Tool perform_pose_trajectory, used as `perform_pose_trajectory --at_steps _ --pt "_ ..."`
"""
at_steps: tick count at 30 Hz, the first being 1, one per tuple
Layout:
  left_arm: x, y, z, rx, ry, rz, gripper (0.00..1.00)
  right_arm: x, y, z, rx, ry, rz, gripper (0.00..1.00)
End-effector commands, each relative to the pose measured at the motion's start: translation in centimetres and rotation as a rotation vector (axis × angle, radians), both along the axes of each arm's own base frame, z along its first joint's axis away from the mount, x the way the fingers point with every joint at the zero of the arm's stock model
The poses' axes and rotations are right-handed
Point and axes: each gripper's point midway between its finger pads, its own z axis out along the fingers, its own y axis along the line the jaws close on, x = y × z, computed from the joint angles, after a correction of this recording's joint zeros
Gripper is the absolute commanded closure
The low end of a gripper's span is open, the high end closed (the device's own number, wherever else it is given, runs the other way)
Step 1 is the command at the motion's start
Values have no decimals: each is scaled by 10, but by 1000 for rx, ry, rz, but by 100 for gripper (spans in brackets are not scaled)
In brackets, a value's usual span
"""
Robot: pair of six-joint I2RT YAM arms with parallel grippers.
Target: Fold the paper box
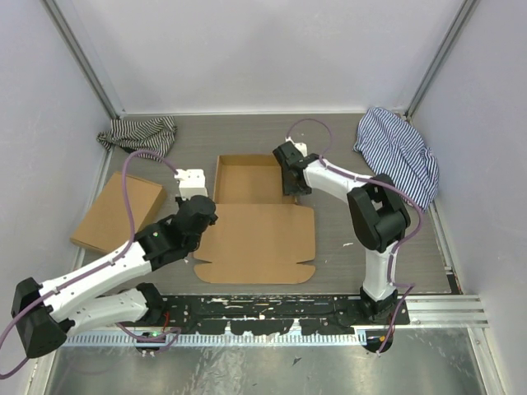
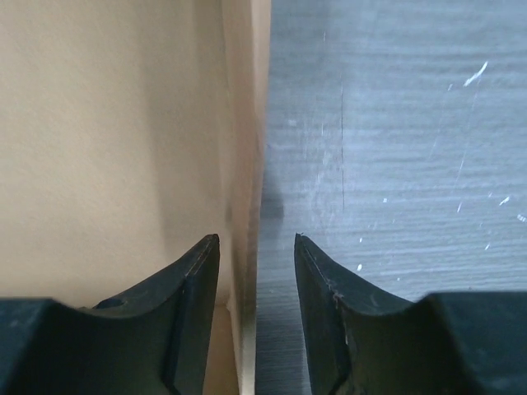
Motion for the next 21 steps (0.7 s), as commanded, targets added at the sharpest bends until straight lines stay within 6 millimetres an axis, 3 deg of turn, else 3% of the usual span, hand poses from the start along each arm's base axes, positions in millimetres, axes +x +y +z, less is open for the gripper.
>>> perform_pose_trajectory --at_steps 1,6,10,14,19,21 --pt "-4 7 17 -45 -27 20 76 32 12 41 88 -108 -25 52" --pt "-7 11 19 -58 -25 25 76 43 15 56 145 -132 -25 52" --pt "-9 10 18 -66 -13 14 76 66 8 62 99 -141 5 52" --pt "-13 13 18 -63 2 17 76 88 7 90 21 -224 128 52" --pt "-16 15 17 -85 -1 17 75 101 49 132 103 -342 469 47" --pt "-17 16 17 -88 0 17 75 106 66 143 110 -375 599 40"
